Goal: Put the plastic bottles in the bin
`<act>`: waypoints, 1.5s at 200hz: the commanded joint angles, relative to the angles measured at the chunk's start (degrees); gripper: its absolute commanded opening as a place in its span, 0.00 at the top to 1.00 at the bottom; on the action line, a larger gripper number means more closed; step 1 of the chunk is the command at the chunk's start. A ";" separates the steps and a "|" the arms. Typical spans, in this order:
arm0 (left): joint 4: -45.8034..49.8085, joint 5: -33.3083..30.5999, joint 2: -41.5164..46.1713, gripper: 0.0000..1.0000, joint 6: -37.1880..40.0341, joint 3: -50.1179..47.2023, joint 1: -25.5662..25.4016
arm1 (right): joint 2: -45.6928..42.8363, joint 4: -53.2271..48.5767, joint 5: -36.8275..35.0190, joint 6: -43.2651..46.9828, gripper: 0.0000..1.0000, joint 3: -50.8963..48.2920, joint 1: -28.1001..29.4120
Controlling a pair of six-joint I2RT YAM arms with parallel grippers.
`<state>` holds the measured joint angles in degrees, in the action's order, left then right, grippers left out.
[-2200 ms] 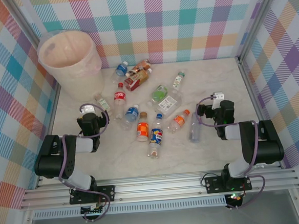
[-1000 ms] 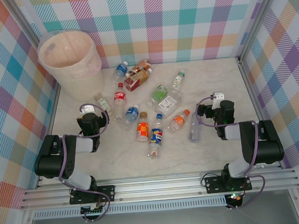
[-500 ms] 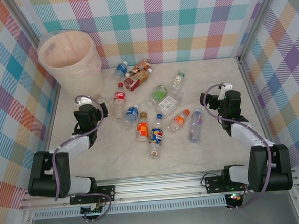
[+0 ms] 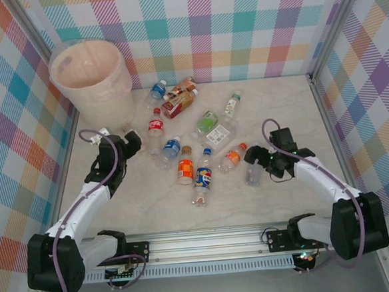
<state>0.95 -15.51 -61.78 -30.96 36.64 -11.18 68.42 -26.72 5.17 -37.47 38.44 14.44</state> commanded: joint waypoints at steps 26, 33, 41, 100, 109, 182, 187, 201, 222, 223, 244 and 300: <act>3.64 7.05 0.67 0.00 -8.23 2.45 -0.45 | 4.09 -8.05 -7.92 -3.66 0.08 2.49 6.94; 3.50 8.53 0.31 0.00 -7.86 3.05 -0.42 | 4.84 -8.31 -9.27 -3.83 0.10 2.75 7.70; 3.68 9.70 -0.29 0.00 -8.02 3.76 -0.42 | 5.34 -8.28 -10.80 -4.21 0.12 2.73 8.27; 1.63 18.47 -5.67 0.00 -8.78 7.05 -0.51 | 8.55 -2.22 -11.02 -0.85 0.24 0.90 10.14; 1.36 19.43 -6.22 0.00 -8.72 7.47 -0.55 | 9.35 -1.81 -11.15 -0.77 0.25 0.82 10.30; 1.51 26.15 -9.52 0.00 -8.38 10.94 -1.55 | 9.07 -0.46 -16.44 -2.23 0.41 -0.97 11.75; 1.36 27.00 -10.01 0.00 -8.41 11.35 -1.73 | 8.05 0.08 -16.72 -1.98 0.43 -1.27 11.75; 0.66 29.95 -11.24 0.00 -9.11 12.17 -2.24 | 5.01 1.75 -17.12 -0.85 0.47 -1.88 11.84; -0.67 35.41 -14.01 0.00 -10.91 14.05 -3.11 | -0.64 6.49 -12.82 4.17 0.49 -2.65 11.97; -0.77 35.65 -14.13 0.00 -10.98 14.11 -3.17 | -0.83 6.67 -12.55 4.47 0.49 -2.61 12.00; -4.10 40.70 -16.91 0.00 -13.53 15.59 -5.06 | -5.35 8.44 -9.99 8.53 0.53 -1.46 12.11; -15.84 47.56 -24.93 0.00 -16.43 20.41 -12.26 | -7.59 24.20 9.00 14.38 0.54 0.02 12.28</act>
<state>-6.09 26.37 -83.90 -45.10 53.95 -20.51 60.80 -12.97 3.03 -27.33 36.38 26.24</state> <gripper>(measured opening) 0.999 0.483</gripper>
